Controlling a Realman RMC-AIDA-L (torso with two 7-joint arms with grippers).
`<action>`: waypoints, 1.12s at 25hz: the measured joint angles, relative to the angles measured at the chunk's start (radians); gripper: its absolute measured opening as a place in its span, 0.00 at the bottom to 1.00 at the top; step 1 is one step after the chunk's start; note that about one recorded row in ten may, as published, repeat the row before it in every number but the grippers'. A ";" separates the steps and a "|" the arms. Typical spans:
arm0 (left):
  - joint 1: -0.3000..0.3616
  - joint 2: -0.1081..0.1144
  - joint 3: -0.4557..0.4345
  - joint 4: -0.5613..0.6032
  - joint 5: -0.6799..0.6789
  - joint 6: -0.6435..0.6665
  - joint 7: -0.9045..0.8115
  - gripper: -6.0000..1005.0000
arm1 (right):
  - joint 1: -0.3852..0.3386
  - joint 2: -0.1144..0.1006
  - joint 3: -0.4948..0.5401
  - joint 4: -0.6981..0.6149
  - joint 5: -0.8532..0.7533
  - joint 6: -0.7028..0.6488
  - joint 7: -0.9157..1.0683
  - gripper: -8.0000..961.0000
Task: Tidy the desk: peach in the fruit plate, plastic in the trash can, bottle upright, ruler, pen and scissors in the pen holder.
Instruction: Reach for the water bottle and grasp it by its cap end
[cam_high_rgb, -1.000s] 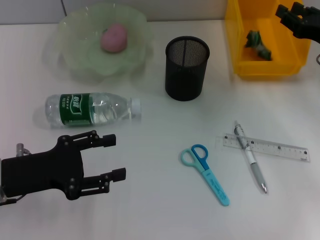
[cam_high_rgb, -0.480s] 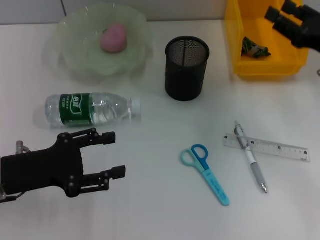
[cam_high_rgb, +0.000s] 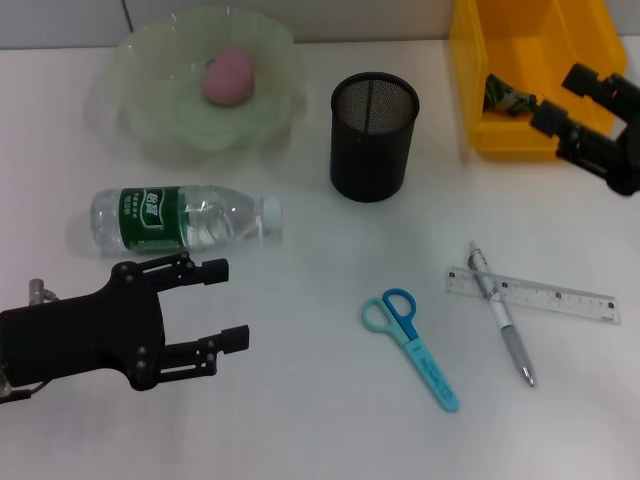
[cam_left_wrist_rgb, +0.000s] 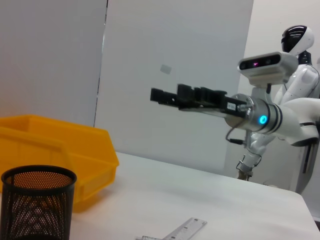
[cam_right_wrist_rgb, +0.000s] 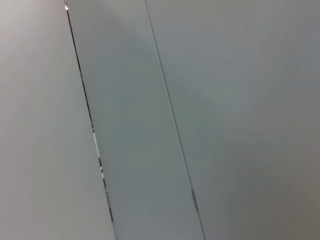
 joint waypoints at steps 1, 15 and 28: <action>0.000 0.000 0.000 0.000 0.000 0.000 0.000 0.75 | -0.003 0.000 0.000 0.006 -0.005 -0.001 0.000 0.63; -0.008 -0.003 0.000 0.000 0.004 0.001 0.000 0.75 | 0.030 -0.005 -0.002 -0.196 -0.204 -0.036 0.175 0.80; -0.027 -0.007 -0.035 0.024 -0.003 0.008 -0.032 0.75 | 0.054 -0.003 -0.003 -0.186 -0.252 -0.031 0.205 0.80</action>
